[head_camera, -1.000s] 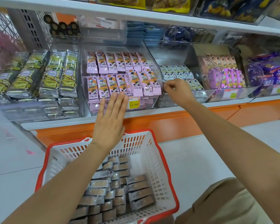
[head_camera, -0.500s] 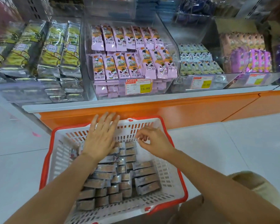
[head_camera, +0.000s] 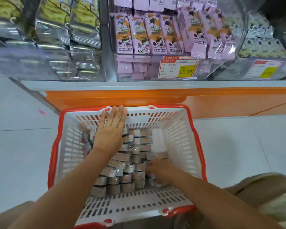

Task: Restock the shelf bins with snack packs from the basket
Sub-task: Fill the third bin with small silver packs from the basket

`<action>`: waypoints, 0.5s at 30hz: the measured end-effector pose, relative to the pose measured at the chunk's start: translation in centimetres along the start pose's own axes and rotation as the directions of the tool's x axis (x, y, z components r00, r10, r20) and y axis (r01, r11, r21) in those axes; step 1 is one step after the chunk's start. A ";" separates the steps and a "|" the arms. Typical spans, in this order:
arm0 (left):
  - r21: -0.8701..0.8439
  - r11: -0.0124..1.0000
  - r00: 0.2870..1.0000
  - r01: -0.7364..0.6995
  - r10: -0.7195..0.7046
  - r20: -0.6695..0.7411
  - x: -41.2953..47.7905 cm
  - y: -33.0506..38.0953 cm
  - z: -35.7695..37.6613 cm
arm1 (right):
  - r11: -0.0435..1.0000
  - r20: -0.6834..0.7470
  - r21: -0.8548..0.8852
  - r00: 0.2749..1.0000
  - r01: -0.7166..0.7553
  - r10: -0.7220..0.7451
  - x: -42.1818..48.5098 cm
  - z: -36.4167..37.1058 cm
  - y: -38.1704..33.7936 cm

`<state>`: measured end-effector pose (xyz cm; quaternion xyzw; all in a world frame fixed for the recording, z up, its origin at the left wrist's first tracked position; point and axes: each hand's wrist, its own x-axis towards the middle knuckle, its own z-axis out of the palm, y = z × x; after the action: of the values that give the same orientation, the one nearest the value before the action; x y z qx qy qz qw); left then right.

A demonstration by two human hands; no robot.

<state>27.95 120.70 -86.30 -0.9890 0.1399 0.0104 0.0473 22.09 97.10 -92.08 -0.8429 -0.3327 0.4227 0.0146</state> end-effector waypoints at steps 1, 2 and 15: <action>0.005 1.000 1.000 0.004 -0.004 0.003 0.0 0.0 0.1 | 0.999 -0.032 -0.039 0.999 -0.026 0.025 0.1 -0.6 -0.2; 0.010 1.000 1.000 0.005 -0.005 0.007 0.0 0.0 0.0 | 0.999 -0.045 -0.013 0.998 -0.049 0.049 -0.2 -1.0 -0.3; -0.051 0.986 0.908 -0.158 0.125 -0.400 1.6 3.0 -8.3 | 0.887 -0.632 0.396 0.771 0.239 0.075 -14.6 -14.3 0.9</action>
<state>28.68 116.59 -78.36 -0.9589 0.2175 -0.1806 -0.0235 26.79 91.67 -72.96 -0.8916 -0.2374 0.1801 0.3409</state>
